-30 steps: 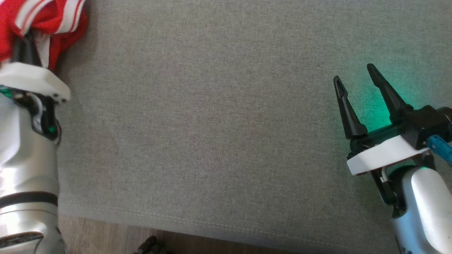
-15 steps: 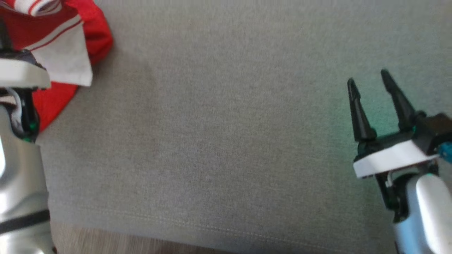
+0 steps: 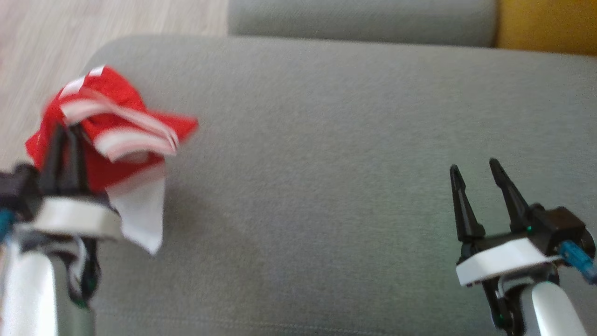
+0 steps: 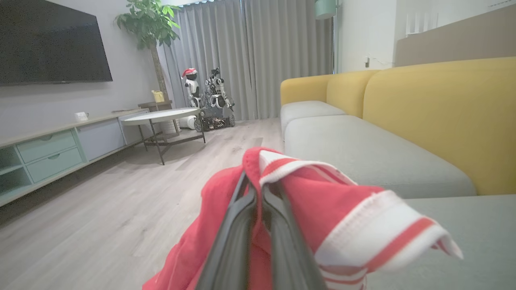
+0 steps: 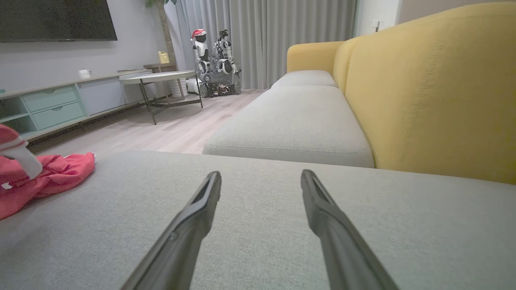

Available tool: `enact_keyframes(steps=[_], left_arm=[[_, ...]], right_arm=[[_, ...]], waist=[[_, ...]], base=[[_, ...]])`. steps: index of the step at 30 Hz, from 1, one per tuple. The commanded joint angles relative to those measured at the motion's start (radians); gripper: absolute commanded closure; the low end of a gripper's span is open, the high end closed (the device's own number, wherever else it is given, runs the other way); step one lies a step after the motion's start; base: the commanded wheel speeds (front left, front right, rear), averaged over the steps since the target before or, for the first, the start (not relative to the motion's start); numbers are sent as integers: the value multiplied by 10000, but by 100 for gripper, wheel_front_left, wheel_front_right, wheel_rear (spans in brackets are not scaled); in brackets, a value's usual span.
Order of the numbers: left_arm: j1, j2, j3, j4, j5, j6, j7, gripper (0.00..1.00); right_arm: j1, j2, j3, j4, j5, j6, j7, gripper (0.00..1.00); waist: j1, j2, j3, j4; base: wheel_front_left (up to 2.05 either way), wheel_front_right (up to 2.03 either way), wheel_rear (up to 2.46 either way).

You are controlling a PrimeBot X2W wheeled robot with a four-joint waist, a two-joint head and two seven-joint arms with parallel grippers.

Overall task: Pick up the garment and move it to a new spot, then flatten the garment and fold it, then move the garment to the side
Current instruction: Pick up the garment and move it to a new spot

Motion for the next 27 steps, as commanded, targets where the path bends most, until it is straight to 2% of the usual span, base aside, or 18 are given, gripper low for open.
enact_keyframes(steps=[1, 6, 11, 19, 20, 27], left_arm=[[-15, 135, 169, -728, -86, 49, 216, 100], [860, -212, -480, -1563, -106, -45, 744, 100], [879, -518, -1433, -1678, -202, -193, 968, 100], [-495, -826, -3177, -464, -337, -397, 766, 100], [-495, -826, -3177, -464, -337, -397, 766, 100], [-2112, -989, -4812, 1099, -496, -484, 539, 100]], right_arm=[[-55, 48, 117, -352, 81, -7, -68, 0], [252, 140, -1, -461, 137, -7, -19, 0], [265, 180, 36, -671, 218, -7, 50, 0], [-55, 197, 256, -802, 481, -7, 28, 0], [-55, 197, 256, -802, 481, -7, 28, 0], [-445, 199, 367, -567, 909, -7, -303, 0]], waist=[[0, 0, -542, -505], [0, 0, -791, -989], [0, 0, -553, -1774], [0, 0, 322, -3533], [0, 0, 322, -3533], [0, 0, 1448, -4982]], base=[[0, 0, 0], [0, 0, 0], [0, 0, 0], [0, 0, 0], [0, 0, 0], [0, 0, 0]])
